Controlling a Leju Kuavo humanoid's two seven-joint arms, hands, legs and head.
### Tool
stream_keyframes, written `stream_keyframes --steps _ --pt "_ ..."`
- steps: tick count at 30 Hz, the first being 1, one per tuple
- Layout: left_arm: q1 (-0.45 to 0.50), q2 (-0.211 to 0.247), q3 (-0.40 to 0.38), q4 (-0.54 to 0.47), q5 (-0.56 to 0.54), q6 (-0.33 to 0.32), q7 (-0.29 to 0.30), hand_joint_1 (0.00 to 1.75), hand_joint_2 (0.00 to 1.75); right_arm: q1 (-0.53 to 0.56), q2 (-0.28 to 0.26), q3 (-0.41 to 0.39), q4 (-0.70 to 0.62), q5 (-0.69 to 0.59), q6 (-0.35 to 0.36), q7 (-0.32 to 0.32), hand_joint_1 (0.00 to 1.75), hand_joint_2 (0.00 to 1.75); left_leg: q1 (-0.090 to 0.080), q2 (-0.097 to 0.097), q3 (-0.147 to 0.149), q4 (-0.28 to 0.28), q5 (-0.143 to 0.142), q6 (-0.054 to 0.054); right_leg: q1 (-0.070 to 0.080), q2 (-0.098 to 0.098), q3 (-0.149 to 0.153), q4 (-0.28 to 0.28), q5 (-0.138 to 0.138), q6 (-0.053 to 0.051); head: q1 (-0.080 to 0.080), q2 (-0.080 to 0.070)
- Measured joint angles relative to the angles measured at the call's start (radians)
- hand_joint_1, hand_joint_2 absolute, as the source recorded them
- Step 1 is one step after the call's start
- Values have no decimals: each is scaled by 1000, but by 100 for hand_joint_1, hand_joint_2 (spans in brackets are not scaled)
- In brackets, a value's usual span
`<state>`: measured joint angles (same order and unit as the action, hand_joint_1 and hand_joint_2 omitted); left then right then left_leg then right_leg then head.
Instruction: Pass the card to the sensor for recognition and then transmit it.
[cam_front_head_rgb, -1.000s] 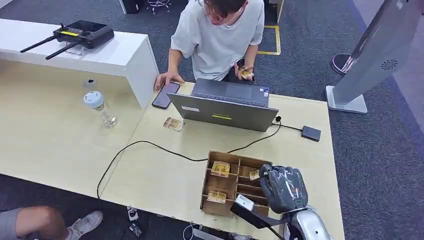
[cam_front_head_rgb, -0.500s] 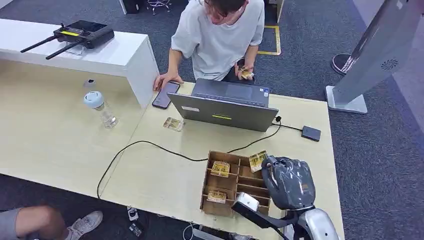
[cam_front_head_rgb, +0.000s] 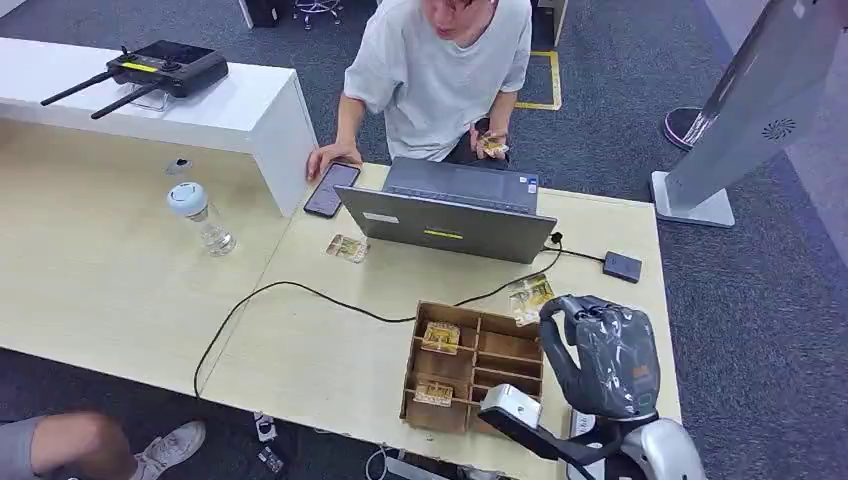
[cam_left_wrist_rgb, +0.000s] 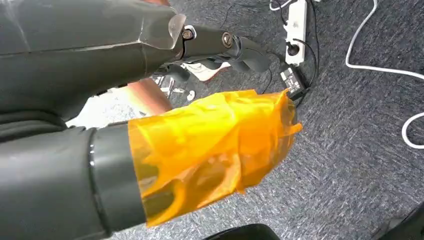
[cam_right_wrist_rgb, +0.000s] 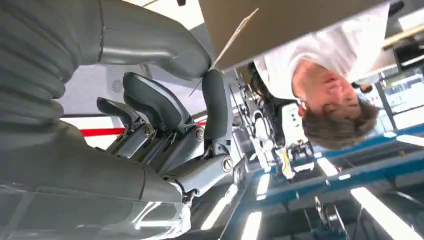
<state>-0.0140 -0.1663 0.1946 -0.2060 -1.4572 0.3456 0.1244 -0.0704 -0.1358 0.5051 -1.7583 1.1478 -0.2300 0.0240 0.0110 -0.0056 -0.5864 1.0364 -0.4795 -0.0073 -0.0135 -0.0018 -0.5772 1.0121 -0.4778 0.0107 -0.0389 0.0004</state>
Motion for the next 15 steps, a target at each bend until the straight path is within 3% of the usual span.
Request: stream_keyframes --steps 6,15 --pt "0 0 0 0 -5 0 0 0 0 -21 0 -5 -24 -32 -5 -14 175 175 0 0 0 0 0 0 0 0 0 0 0 0 0 0" --pt "-1 0 0 0 -35 -6 -1 0 0 -143 11 -12 -3 -60 29 -1 175 175 0 0 0 0 1 0 0 0 0 0 0 0 0 0"
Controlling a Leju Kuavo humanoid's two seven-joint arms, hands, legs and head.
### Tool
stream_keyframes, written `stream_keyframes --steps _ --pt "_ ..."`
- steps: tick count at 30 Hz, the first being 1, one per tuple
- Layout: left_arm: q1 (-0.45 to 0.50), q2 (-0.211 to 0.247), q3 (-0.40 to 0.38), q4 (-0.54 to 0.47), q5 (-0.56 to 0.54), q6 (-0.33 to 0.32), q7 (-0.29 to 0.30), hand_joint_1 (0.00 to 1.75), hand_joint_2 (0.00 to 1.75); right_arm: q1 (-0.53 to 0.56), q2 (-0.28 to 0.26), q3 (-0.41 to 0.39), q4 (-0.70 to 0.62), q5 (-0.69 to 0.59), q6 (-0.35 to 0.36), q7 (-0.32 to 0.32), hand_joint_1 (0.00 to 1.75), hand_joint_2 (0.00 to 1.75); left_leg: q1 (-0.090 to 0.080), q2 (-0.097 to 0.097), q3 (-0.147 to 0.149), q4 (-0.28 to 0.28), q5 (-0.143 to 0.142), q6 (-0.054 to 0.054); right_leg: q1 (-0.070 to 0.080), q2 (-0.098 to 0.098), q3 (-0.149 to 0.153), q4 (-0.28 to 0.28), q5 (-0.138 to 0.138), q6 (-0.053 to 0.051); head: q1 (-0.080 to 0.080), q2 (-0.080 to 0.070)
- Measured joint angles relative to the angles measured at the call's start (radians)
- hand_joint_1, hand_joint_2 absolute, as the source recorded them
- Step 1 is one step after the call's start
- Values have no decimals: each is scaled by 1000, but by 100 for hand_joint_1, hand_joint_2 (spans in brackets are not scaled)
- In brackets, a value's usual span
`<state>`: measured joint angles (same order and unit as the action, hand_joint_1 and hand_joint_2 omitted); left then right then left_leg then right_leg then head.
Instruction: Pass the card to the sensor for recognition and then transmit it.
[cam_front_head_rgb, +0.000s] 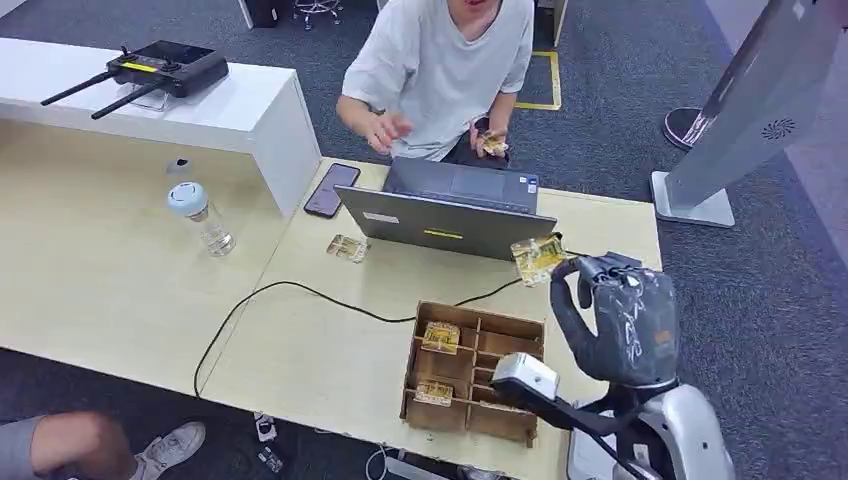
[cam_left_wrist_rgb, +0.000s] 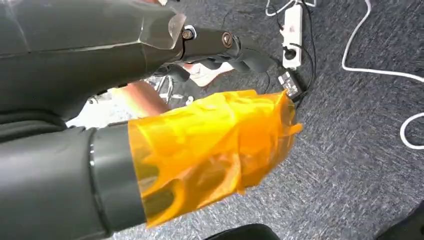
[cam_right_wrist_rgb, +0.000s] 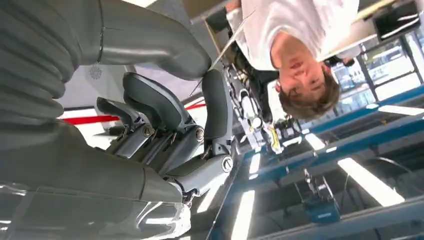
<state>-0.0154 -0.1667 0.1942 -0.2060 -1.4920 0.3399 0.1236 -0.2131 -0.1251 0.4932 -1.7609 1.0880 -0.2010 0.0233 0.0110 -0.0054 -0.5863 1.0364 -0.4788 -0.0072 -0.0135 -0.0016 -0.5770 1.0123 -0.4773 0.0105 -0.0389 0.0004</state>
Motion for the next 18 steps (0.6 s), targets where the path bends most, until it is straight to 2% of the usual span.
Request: stream_keyframes --steps 18 --pt "-14 0 -36 0 -49 -35 -2 0 0 -243 86 -33 203 21 43 81 175 175 0 0 0 0 0 0 0 0 0 0 0 0 0 0"
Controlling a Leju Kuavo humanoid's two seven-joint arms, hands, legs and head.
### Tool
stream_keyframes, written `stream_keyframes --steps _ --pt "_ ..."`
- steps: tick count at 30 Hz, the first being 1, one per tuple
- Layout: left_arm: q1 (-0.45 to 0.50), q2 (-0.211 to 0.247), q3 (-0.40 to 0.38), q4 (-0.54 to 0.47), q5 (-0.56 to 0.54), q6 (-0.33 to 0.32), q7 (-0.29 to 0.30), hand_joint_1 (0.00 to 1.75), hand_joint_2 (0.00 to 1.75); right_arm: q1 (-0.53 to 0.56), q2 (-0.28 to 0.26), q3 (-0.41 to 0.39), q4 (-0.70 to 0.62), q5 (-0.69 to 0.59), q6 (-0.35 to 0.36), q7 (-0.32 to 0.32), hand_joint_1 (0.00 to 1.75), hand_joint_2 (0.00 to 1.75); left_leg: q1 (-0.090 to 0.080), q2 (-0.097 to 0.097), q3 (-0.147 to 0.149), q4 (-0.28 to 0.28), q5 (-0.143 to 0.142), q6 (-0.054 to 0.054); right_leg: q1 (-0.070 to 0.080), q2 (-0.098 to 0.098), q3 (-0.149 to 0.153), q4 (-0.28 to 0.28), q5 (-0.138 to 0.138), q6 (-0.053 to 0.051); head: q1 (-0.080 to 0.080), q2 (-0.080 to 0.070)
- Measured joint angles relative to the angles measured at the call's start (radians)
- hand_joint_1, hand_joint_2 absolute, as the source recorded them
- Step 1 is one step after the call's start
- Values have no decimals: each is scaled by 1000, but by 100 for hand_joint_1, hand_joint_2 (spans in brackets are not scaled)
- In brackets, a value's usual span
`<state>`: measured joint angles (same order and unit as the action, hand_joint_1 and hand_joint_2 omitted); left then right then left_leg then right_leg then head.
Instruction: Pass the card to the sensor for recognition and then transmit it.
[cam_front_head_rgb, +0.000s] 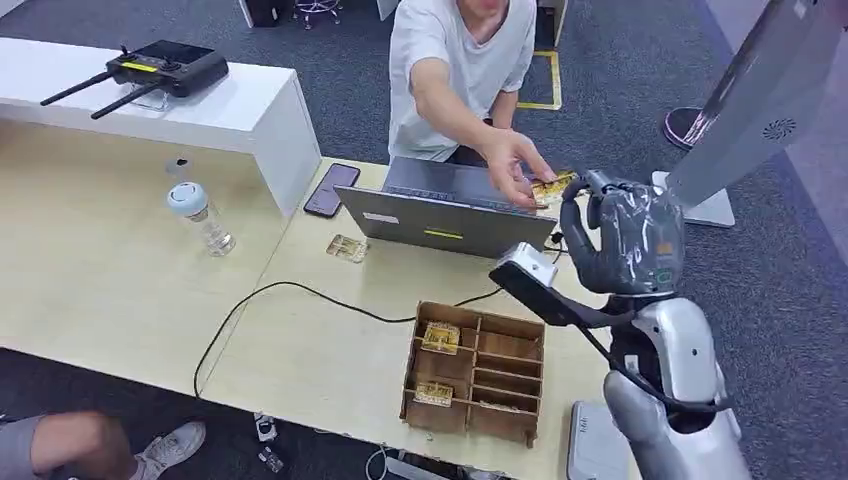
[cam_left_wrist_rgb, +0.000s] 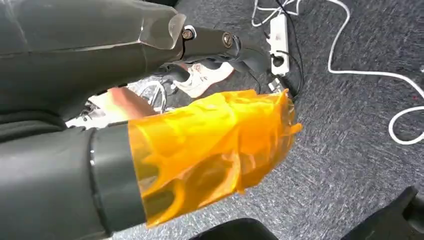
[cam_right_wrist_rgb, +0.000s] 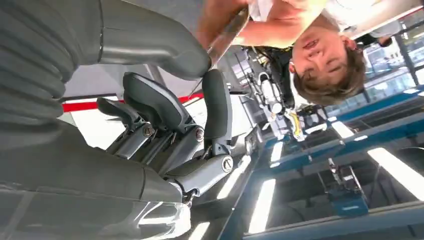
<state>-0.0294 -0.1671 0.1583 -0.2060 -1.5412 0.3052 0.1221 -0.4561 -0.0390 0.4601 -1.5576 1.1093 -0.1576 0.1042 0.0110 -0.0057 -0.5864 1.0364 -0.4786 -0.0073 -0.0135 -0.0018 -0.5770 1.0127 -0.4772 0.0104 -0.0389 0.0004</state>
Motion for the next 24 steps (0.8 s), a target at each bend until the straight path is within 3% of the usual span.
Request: stream_keyframes --steps 4,6,7,9,10,24 --pt "-4 0 -2 0 0 -3 -1 0 0 -20 15 -7 30 1 7 2 175 175 0 0 0 0 0 0 0 0 0 0 0 0 0 0" --pt "-4 0 -3 0 0 -3 -3 0 0 -25 21 -6 42 1 8 3 47 175 0 0 0 0 0 0 0 0 0 0 0 0 0 0" --pt "-4 0 -3 0 -1 -3 -4 0 0 -26 23 -7 45 1 8 3 0 175 0 0 0 0 0 0 0 0 0 0 0 0 0 0" --pt "-5 0 -3 0 0 -3 -6 0 0 -27 28 -7 54 1 8 4 0 175 0 0 0 0 0 0 0 0 0 0 0 0 0 0" --pt "-5 0 -3 0 0 -3 -7 0 0 -28 30 -7 58 2 8 4 0 0 0 0 0 0 0 0 0 0 0 0 0 0 0 0" --pt "-3 0 -3 0 22 3 -5 0 0 20 36 -5 17 11 -20 -16 0 0 0 0 0 0 0 0 0 0 0 0 0 0 0 0"
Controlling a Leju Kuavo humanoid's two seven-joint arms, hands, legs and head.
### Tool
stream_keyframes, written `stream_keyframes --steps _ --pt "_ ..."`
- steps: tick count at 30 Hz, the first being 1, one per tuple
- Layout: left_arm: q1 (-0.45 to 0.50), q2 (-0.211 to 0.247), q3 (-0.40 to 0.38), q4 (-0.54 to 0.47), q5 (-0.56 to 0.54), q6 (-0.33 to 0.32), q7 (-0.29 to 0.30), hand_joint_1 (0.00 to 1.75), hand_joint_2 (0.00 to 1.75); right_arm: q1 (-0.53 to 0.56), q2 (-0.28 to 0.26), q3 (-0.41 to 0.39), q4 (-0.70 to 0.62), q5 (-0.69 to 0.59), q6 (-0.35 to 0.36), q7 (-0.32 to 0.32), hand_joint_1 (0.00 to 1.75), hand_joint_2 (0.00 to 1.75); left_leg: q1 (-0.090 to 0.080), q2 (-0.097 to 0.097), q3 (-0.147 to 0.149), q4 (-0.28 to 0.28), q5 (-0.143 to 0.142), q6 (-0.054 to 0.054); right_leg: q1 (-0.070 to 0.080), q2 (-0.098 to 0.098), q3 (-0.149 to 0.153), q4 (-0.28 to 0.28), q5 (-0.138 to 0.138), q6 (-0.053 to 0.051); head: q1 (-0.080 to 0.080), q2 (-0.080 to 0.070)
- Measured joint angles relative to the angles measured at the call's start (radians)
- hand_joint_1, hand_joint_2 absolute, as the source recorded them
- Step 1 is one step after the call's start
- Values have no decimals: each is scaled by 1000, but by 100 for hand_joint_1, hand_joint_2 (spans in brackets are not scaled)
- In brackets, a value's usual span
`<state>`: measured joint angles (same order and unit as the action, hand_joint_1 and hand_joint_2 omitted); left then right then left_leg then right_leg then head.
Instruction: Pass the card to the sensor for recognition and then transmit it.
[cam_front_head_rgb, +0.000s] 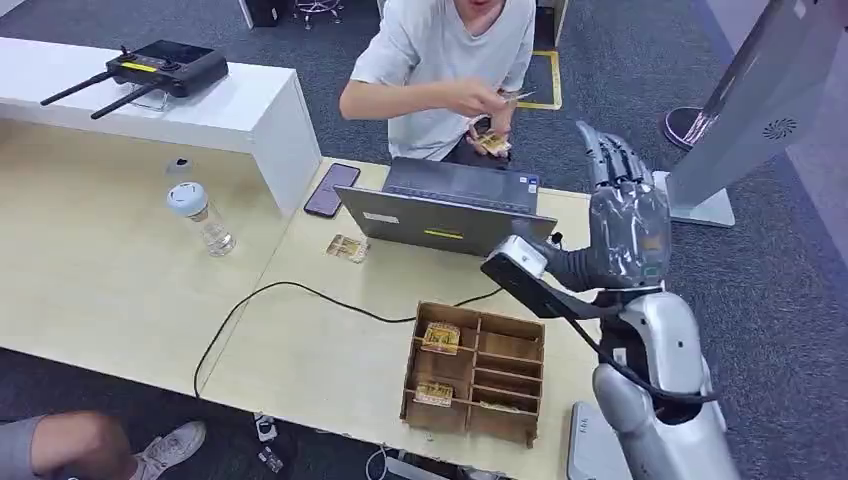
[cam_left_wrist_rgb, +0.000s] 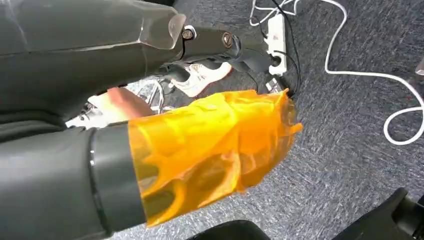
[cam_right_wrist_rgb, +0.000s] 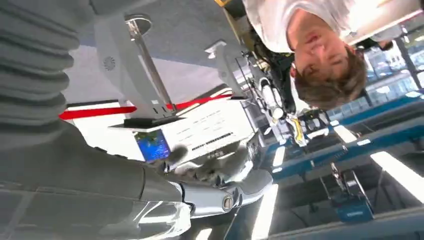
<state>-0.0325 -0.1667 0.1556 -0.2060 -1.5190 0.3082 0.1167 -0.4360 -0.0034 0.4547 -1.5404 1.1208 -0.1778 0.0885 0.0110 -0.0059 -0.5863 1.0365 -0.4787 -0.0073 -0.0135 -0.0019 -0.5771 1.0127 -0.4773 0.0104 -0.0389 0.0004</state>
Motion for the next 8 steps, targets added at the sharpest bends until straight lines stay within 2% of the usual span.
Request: stream_keyframes --steps 8 --pt "12 0 5 0 29 21 9 0 0 126 0 1 -131 -36 -65 -58 0 0 0 0 0 0 0 0 0 0 0 0 0 0 0 0"
